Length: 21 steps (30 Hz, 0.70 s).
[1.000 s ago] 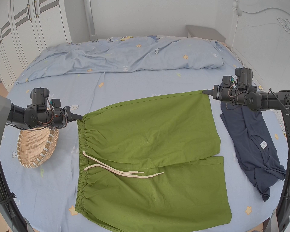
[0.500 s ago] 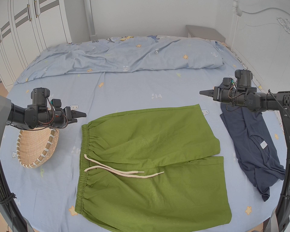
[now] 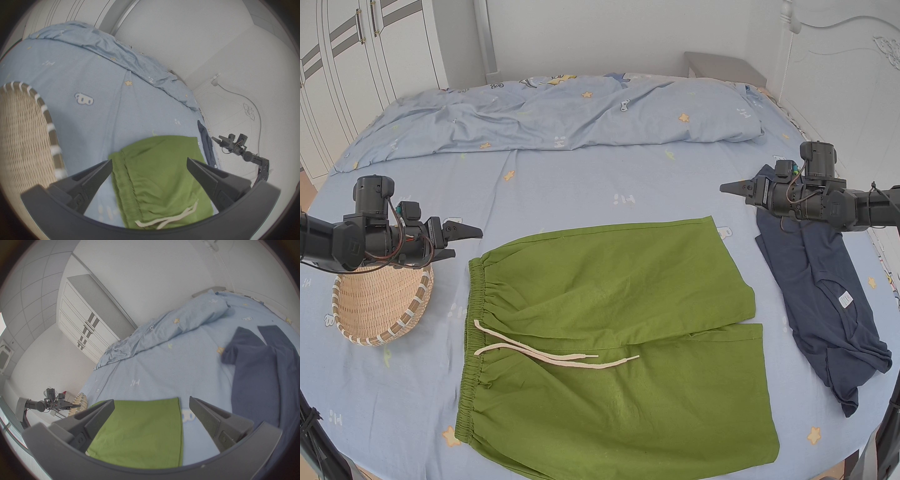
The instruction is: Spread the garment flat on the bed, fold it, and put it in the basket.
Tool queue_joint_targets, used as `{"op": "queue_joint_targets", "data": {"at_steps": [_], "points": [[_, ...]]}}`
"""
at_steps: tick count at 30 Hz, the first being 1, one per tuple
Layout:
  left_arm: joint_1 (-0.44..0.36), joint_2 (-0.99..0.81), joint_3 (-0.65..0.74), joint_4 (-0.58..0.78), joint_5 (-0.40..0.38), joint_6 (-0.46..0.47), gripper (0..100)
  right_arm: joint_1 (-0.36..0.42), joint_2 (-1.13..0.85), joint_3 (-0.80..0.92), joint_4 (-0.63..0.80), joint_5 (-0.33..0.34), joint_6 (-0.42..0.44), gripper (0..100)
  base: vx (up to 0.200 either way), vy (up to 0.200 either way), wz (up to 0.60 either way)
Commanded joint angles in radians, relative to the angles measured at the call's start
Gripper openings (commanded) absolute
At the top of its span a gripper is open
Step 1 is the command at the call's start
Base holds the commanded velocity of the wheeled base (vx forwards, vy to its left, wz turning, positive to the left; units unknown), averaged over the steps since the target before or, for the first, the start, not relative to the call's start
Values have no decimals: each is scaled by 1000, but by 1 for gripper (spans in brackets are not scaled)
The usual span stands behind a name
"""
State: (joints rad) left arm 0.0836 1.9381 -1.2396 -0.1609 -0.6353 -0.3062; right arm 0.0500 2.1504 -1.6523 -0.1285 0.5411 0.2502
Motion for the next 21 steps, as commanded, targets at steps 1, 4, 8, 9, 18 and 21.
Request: {"op": "queue_joint_targets", "data": {"at_steps": [1, 4, 8, 9, 18, 21], "points": [[-48, -274, 284, 0, -14, -110, 100, -27, -265, 333, -6, 13, 35, 100, 0, 0, 0], [-62, -330, 434, -2, -17, -119, 100, -25, -371, 534, -17, 30, 31, 100, 0, 0, 0], [-53, -410, 617, -3, -32, -116, 100, -19, -517, 795, -65, 43, 29, 100, 0, 0, 0], [-53, -410, 617, -3, -32, -116, 100, -19, -517, 795, -65, 43, 29, 100, 0, 0, 0], [-51, -482, 970, -52, -43, 56, 100, 24, -715, 1267, -200, 50, 27, 100, 0, 0, 0], [-47, -436, 1017, -98, -46, 173, 100, 76, -712, 1384, -318, 45, 32, 100, 0, 0, 0]]}}
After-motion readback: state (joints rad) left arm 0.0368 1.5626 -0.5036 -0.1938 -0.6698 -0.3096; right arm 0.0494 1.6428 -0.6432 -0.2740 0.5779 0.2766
